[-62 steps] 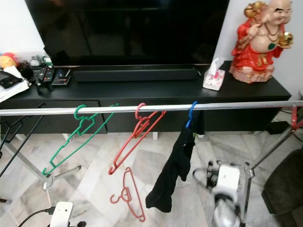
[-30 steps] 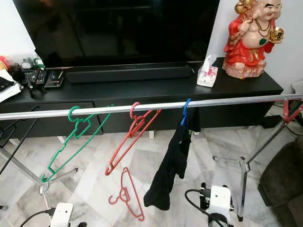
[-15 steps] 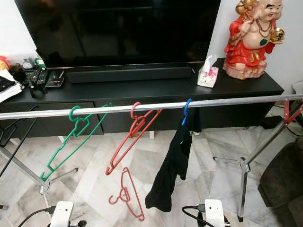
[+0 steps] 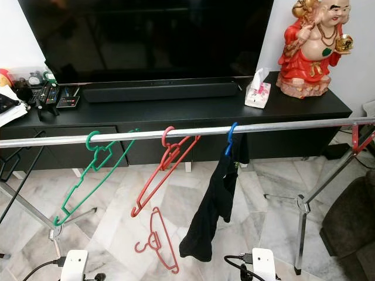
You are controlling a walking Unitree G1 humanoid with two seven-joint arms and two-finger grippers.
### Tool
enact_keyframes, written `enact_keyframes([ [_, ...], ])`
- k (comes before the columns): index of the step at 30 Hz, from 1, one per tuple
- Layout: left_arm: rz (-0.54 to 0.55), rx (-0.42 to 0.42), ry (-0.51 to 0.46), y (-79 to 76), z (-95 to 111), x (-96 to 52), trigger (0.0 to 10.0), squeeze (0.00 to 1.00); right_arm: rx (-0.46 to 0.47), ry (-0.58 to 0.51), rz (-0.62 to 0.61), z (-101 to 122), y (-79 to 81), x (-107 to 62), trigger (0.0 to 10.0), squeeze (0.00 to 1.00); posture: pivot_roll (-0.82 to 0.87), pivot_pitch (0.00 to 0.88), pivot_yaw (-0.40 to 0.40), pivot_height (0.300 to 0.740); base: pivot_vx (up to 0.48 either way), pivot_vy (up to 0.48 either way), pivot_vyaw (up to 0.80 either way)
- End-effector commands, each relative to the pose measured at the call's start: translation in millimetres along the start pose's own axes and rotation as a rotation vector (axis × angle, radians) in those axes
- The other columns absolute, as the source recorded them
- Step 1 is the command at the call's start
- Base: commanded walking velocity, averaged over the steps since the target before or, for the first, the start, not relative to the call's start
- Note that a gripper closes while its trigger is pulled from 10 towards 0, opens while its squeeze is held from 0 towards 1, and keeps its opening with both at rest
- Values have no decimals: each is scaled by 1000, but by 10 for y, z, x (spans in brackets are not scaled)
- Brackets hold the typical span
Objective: Hang hanger
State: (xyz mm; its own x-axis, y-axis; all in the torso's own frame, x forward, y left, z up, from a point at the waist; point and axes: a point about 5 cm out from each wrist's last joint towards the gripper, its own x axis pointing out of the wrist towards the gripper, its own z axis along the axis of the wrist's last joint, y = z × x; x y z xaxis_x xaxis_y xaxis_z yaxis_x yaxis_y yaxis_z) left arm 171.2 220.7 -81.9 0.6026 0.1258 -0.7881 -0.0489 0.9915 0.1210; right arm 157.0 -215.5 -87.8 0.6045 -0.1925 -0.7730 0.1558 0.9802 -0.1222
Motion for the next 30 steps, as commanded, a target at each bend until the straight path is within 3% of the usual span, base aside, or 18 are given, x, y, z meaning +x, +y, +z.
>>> enact_keyframes([
  [1, 13, -18, 22, 10, -47, -7, 10000, 0, 32, 10, -2, 0, 15, 4, 10000, 0, -99, 0, -6, 740, 0, 0, 0],
  [14, 7, -12, 26, -7, -49, -6, 10000, 0, 65, 50, -50, -96, -71, -19, 10000, 0, -102, 0, -4, 740, -158, 0, 0],
  [30, -1, -11, 22, -35, -27, 2, 10000, 0, 70, 50, -28, -92, -22, -17, 10000, 0, -96, 0, -3, 740, -270, 0, 0],
])
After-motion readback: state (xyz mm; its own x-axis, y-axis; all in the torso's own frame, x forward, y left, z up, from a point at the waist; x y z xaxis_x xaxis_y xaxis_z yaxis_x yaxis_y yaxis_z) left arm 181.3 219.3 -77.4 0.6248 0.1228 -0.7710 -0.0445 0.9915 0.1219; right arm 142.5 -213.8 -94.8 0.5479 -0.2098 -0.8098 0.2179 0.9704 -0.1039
